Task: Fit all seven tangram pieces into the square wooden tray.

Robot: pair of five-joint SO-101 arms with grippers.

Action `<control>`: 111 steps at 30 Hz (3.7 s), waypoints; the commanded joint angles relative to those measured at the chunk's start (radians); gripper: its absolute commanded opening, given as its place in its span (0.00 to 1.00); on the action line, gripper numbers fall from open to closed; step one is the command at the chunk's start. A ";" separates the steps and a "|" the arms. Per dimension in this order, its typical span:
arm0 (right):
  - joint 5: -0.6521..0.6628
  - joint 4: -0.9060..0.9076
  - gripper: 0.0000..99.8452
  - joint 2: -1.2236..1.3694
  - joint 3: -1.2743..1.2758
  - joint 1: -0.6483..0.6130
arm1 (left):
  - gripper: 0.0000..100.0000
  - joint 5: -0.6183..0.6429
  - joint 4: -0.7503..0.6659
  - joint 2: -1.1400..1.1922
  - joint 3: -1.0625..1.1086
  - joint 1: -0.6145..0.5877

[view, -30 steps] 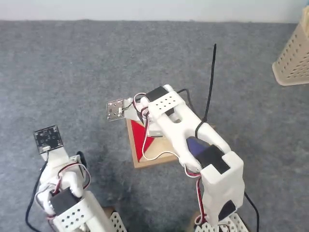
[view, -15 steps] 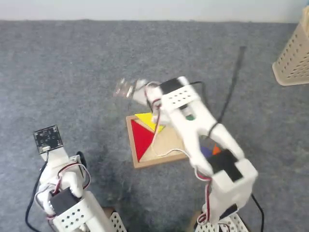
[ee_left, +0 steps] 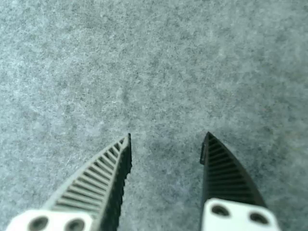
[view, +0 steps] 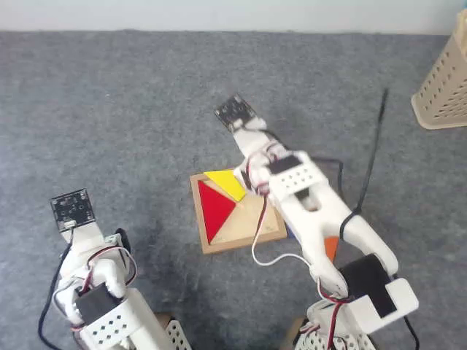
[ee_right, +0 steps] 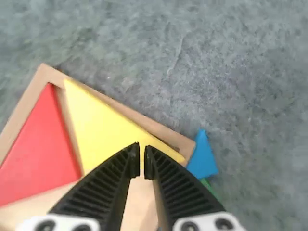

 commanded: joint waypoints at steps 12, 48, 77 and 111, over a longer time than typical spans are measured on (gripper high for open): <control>-0.032 -0.268 0.01 0.102 0.078 -0.079 | 0.23 0.009 0.003 -0.011 -0.019 0.003; -0.095 0.407 0.01 -0.203 0.052 0.257 | 0.23 0.009 0.003 -0.011 -0.019 0.003; -0.046 0.588 0.26 -0.573 0.399 0.378 | 0.23 0.009 0.003 -0.011 -0.019 0.003; -0.150 0.522 0.09 -0.325 -0.017 0.532 | 0.23 0.009 0.003 -0.011 -0.019 0.003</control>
